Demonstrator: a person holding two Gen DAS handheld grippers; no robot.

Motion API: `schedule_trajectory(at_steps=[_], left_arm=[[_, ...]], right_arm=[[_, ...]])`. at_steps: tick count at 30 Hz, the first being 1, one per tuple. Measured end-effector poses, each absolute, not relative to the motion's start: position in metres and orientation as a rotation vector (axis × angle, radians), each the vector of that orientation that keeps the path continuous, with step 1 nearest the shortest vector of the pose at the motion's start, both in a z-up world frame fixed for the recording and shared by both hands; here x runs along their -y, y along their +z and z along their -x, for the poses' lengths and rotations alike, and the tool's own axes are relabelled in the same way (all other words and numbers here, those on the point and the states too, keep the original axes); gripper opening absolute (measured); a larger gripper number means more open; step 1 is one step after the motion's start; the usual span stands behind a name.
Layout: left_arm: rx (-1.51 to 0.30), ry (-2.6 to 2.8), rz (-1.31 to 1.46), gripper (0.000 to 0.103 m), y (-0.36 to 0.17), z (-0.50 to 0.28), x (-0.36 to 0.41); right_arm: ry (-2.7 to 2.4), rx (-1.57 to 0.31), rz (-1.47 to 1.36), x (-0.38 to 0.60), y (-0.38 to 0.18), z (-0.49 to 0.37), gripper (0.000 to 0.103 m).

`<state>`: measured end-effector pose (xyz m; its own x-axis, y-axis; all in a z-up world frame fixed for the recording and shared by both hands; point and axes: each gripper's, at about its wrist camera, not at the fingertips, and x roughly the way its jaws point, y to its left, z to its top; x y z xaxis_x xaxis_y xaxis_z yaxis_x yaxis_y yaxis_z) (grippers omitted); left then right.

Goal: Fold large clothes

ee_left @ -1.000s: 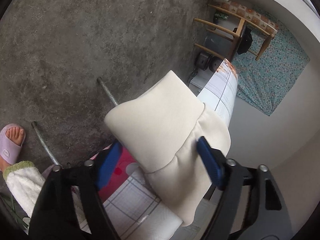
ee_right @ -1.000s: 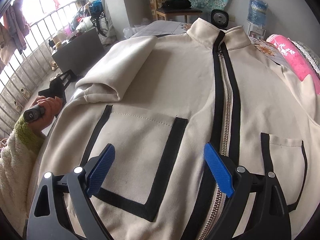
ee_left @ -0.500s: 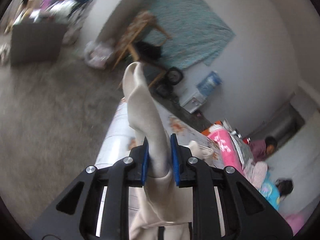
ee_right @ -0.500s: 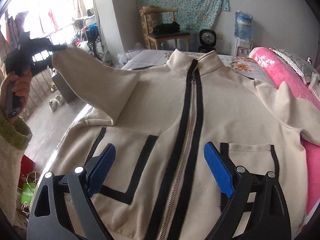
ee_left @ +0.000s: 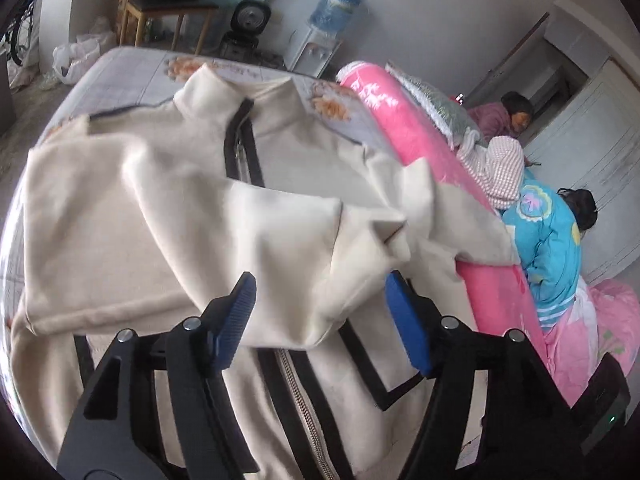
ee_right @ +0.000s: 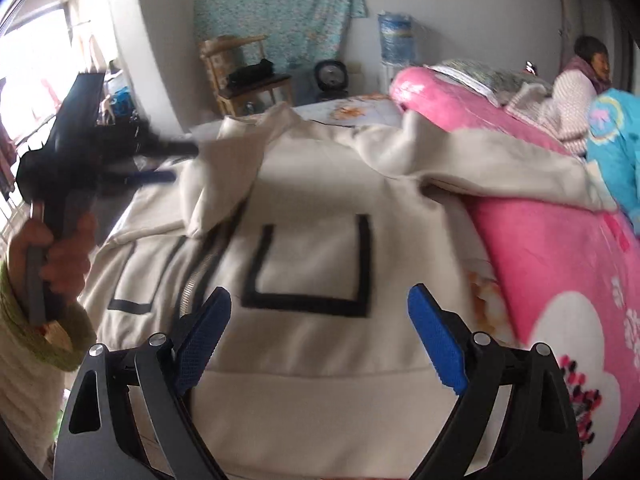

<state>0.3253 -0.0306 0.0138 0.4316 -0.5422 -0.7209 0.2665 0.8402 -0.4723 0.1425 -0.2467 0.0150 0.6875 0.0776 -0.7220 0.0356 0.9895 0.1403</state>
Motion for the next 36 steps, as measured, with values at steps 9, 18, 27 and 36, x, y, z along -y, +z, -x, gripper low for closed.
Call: schedule_trajectory(at_steps=[9,18,27,36], left_arm=[[-0.931,-0.270,0.160,0.075,0.010,-0.281,-0.058],[-0.975,-0.068,-0.022,0.061,-0.040,-0.259,-0.109],[-0.956,-0.026,-0.088,0.037,-0.057,-0.260,-0.117],[-0.953,0.009,-0.069,0.008,-0.059,-0.260,-0.130]], right_arm=[[0.192,-0.865,-0.297,0.277,0.038,-0.222,0.088],[0.218,-1.214,-0.388,0.250,-0.047,-0.354,0.061],[0.151,-1.187,-0.022,0.196,-0.045,-0.370,0.006],[0.074,-0.904,0.053,0.212,0.041,-0.401,0.005]])
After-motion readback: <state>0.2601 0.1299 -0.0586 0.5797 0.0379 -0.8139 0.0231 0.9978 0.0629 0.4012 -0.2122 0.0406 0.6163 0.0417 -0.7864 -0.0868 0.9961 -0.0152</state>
